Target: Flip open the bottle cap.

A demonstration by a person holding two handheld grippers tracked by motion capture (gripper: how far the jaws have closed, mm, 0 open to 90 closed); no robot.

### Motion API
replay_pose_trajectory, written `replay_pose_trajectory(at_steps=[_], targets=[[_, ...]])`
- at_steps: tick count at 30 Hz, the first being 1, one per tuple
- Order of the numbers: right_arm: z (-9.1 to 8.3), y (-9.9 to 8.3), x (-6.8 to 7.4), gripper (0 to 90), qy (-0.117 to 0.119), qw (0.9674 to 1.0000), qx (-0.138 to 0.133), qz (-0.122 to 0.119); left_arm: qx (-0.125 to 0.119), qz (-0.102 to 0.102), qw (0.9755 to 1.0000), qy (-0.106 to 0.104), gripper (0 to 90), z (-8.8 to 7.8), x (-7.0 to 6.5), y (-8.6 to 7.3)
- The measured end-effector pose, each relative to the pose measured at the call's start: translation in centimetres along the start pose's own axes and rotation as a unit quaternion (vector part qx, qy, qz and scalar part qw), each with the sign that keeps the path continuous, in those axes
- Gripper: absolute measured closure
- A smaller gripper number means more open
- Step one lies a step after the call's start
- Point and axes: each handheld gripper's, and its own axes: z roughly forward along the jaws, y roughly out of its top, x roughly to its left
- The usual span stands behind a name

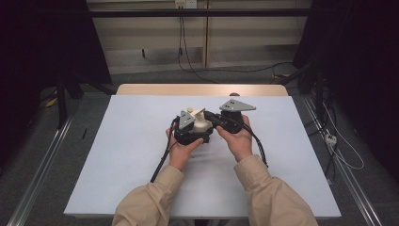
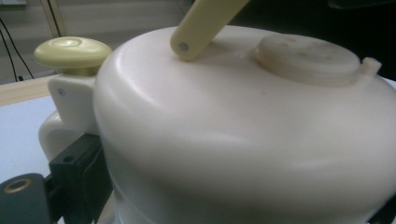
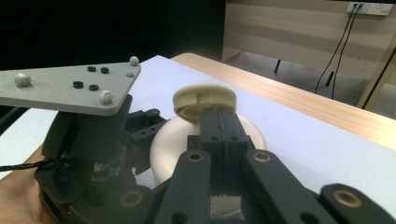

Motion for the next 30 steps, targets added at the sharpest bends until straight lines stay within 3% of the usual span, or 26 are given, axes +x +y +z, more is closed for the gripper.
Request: replay_pose_trajectory(at_steps=[30], targets=[[0.81,0.8,0.04,90.0,-0.005,1.0,-0.002,-0.007,0.001,-0.001,1.0,0.0,6.7,0.0,-0.01,0.01]])
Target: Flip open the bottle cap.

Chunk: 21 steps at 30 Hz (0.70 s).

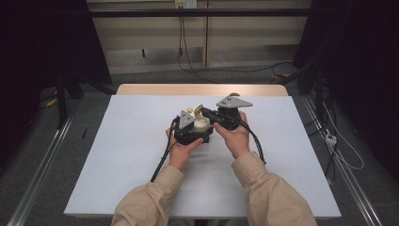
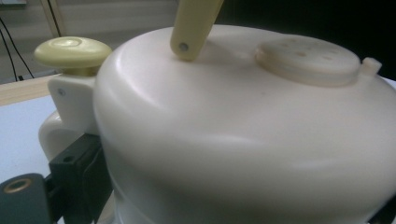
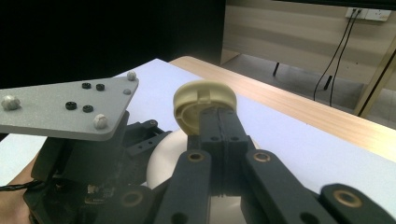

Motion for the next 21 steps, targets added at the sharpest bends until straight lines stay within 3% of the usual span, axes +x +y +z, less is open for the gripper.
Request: replay_pose_trajectory(at_steps=[21], targets=[[0.85,0.52,-0.09,90.0,0.001,1.0,-0.004,-0.003,0.002,0.001,1.0,-0.002,6.7,0.01,0.06,0.05]])
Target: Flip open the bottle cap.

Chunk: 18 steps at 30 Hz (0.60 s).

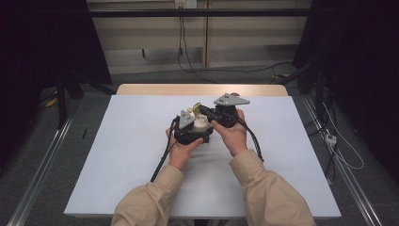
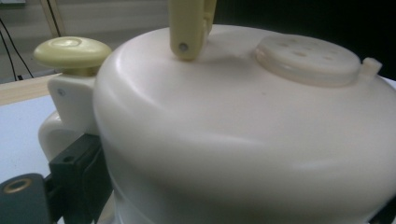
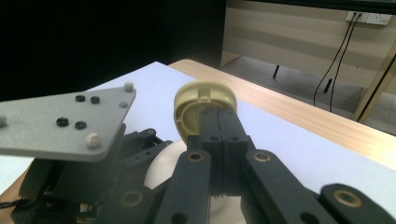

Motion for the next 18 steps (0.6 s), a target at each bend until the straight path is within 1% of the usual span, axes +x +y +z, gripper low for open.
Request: replay_pose_trajectory(at_steps=[7,11,13,16,17,18], targets=[[0.5,-0.1,-0.1,90.0,-0.002,1.0,0.002,0.0,0.001,0.0,1.0,0.0,6.6,0.0,0.0,0.0],[0.4,-0.1,-0.2,89.9,-0.001,1.0,0.004,0.001,0.0,-0.001,1.0,0.0,6.6,0.0,0.0,0.0],[0.1,-0.1,-0.3,88.0,-0.007,1.0,0.003,-0.001,0.002,-0.001,1.0,-0.003,6.5,0.0,0.1,0.0],[-0.3,-0.1,-0.3,85.2,-0.004,1.0,0.0,-0.003,0.003,0.001,1.0,-0.007,6.4,-0.1,0.2,0.0],[-0.4,-0.1,-0.3,83.9,0.0,1.0,0.001,-0.002,0.003,-0.002,1.0,-0.007,6.4,-0.1,0.1,0.0],[-0.6,-0.2,-0.3,82.8,-0.002,1.0,0.001,-0.004,0.003,0.002,1.0,-0.007,6.3,-0.1,0.1,0.0]])
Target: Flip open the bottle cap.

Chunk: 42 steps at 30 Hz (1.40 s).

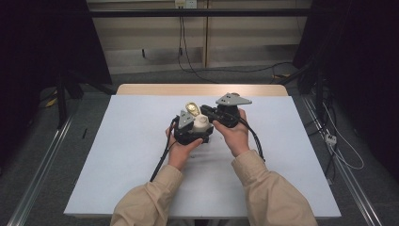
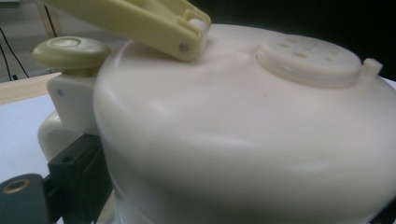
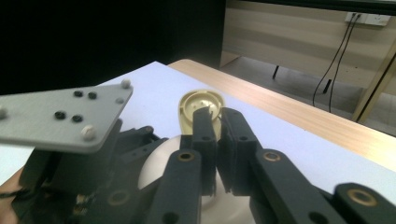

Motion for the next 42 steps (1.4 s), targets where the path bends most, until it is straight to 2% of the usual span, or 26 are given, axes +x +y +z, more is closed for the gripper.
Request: replay_pose_trajectory(at_steps=[3,6,7,8,12,13,15,17,19,24,31,33,42], targets=[[-0.5,-0.3,0.0,78.1,0.002,1.0,0.001,0.002,0.0,0.0,1.0,0.002,6.0,0.0,0.0,0.0],[-1.0,-0.6,0.0,72.8,0.002,1.0,-0.003,0.001,0.023,0.023,0.9995,0.001,2.6,0.1,0.0,-0.3],[-1.2,-0.6,0.0,70.2,0.001,1.0,-0.004,0.001,0.032,0.026,0.9992,0.002,2.5,0.1,0.0,-0.4],[-1.4,-0.6,-0.1,68.1,0.001,1.0,-0.006,0.0,0.031,0.018,0.9993,-0.001,2.6,0.0,0.1,-0.5],[-1.8,-0.9,0.0,58.3,0.002,1.0,0.0,-0.005,0.035,0.018,0.9992,-0.005,3.5,-0.5,0.1,-0.4],[-1.9,-1.0,0.0,53.0,-0.001,1.0,0.003,-0.002,0.039,0.02,0.999,-0.005,3.6,-0.6,0.1,-0.3],[-2.1,-1.2,-0.1,49.4,0.001,1.0,0.0,0.005,0.043,0.014,0.999,-0.008,3.8,-0.7,0.2,-0.3],[-2.2,-1.4,-0.2,42.1,0.0,1.0,0.002,0.009,0.047,0.016,0.9987,-0.008,4.0,-1.0,0.2,-0.3],[-2.4,-1.5,-0.3,39.9,-0.001,0.9999,0.005,0.012,0.05,0.02,0.9985,-0.012,4.5,-1.4,0.4,-0.2],[-2.9,-1.8,-0.4,26.9,-0.007,0.9999,0.009,0.013,0.052,0.017,0.9984,-0.017,5.1,-2.2,0.6,-0.2],[-3.6,-2.5,-0.6,19.4,-0.018,0.9996,0.012,0.02,0.053,0.013,0.9982,-0.024,5.6,-3.4,0.8,-0.3],[-3.9,-2.8,-0.7,18.6,-0.02,0.9995,0.015,0.021,0.052,0.007,0.9982,-0.026,5.6,-3.6,0.9,-0.3],[-5.0,-3.2,-1.1,16.6,-0.03,0.9992,0.013,0.023,0.056,0.01,0.9978,-0.035,5.9,-4.7,1.1,-0.3]])
